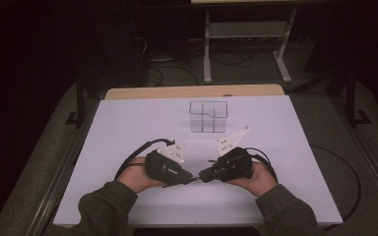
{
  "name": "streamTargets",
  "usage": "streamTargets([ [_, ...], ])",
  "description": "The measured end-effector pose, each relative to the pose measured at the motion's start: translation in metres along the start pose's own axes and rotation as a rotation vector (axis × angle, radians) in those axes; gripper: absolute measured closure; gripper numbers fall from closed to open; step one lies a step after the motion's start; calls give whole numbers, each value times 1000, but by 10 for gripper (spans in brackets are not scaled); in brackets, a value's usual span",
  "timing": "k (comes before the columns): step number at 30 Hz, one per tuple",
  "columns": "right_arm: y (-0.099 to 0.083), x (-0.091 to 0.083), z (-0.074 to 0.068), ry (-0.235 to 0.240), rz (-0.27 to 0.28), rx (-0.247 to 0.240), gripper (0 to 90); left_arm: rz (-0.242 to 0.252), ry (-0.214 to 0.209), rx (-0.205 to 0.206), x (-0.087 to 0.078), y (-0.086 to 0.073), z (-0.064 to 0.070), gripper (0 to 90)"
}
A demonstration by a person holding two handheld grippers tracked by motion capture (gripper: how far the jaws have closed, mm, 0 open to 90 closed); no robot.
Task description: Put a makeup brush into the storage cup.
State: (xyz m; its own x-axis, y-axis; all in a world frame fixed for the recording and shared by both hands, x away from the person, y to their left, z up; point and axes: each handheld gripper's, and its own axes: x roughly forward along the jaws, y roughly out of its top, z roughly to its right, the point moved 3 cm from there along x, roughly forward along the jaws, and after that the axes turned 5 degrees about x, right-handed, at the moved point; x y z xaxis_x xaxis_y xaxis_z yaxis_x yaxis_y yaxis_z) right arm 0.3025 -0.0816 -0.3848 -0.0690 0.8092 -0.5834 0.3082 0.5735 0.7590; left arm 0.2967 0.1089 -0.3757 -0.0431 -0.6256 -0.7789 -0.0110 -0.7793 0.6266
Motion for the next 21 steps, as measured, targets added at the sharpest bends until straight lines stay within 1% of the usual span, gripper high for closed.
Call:
streamTargets([
  [1, 0, -2, 0, -4, 2, -1, 822, -10, 2, 3, 0, -1, 0, 762],
  [3, 0, -5, 1, -13, 1, -6, 822, -24, 1, -8, 0, -5, 0, 762],
  [5, 0, -6, 0, -14, 2, -3, 822, -30, 2, -8, 0, -6, 0, 762],
  [7, 1, -7, 0, -15, 5, -11, 822, -42, 2, -8, 0, -8, 0, 763],
  [11, 2, -8, -1, -17, 2, -15, 822, -62, 8, -5, 1, -10, 1, 788],
  [12, 3, -8, -2, -17, 3, -21, 822, -63, 11, -11, 2, -10, 2, 801],
  [15, 5, -8, -3, -20, 2, -26, 822, -80, 9, 2, 4, -11, 2, 826],
  [16, 6, -8, -3, -19, 1, -31, 822, -76, 8, 0, 5, -11, 3, 833],
  [17, 7, -8, -3, -20, 0, -34, 822, -92, 3, 15, 5, -10, 3, 836],
  [18, 7, -8, -3, -19, 2, -31, 822, -89, 1, 12, 6, -10, 3, 839],
  [20, 8, -8, -3, -23, 6, -42, 816, -91, 3, 14, 6, -10, 3, 842],
  [21, 8, -8, -3, -27, 10, -35, 808, -92, 4, 15, 5, -11, 3, 844],
])
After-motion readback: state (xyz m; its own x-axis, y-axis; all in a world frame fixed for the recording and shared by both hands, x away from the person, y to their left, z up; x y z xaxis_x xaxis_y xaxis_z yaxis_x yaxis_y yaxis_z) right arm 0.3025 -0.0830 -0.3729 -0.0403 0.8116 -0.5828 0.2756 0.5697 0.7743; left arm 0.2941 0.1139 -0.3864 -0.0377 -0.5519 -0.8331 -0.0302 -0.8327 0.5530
